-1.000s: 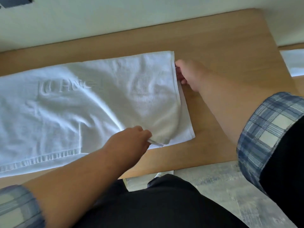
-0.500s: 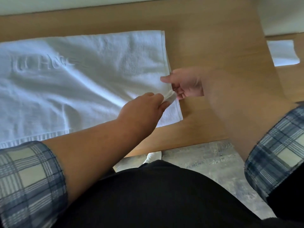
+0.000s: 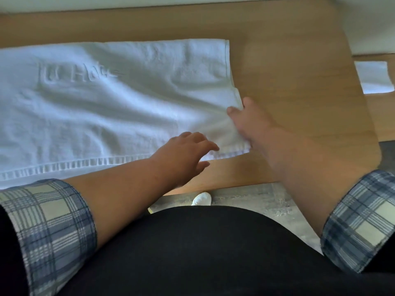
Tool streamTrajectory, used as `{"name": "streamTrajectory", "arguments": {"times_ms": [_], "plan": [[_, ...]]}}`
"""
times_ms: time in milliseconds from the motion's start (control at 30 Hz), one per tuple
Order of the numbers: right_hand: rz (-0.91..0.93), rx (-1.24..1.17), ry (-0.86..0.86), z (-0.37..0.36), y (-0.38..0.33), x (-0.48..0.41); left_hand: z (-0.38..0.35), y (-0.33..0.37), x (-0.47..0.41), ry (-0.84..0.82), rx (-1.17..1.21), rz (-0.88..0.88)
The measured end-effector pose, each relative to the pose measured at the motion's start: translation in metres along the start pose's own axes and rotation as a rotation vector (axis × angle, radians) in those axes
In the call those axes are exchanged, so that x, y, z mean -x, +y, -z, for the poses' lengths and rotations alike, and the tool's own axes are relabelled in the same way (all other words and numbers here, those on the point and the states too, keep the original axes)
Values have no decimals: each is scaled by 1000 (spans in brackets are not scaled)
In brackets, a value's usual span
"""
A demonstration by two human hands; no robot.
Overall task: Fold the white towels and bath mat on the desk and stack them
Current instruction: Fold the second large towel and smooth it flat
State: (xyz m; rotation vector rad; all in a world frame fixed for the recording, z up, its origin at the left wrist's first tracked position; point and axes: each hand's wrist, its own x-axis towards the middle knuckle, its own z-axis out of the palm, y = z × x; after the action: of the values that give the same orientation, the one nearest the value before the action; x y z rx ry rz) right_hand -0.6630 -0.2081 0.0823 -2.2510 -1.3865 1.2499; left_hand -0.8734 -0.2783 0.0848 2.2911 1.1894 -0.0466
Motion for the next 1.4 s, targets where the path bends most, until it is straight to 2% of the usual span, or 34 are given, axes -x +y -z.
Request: {"name": "streamTrajectory", "arguments": {"times_ms": [100,200,300,467,600,667,867,1133,1233,1400], "plan": [[13,36,47,-4,6,2,8,-15,14,-36,-37,94],[-30,-120,49,-12,10,10,17,-35,46,-25,-48,195],[-99,-277,24,-16,19,22,27,-64,92,30,-103,381],[-406,-708,-52,-35,35,53,32,-117,152,35,-163,598],[-528,-1279,112,-62,32,77,29,-139,164,29,-255,524],[-565,-1382,155,-77,20,89,29,-146,163,54,-251,471],[-533,-1481,154,-136,-34,116,36,-176,172,72,-149,281],[-498,-1282,-138,-253,-141,134,44,-220,195,172,-252,160],[-486,-1252,-174,-279,-157,138,47,-236,208,220,-318,169],[-400,-1472,-81,-283,-164,143,58,-278,246,226,-315,284]]}}
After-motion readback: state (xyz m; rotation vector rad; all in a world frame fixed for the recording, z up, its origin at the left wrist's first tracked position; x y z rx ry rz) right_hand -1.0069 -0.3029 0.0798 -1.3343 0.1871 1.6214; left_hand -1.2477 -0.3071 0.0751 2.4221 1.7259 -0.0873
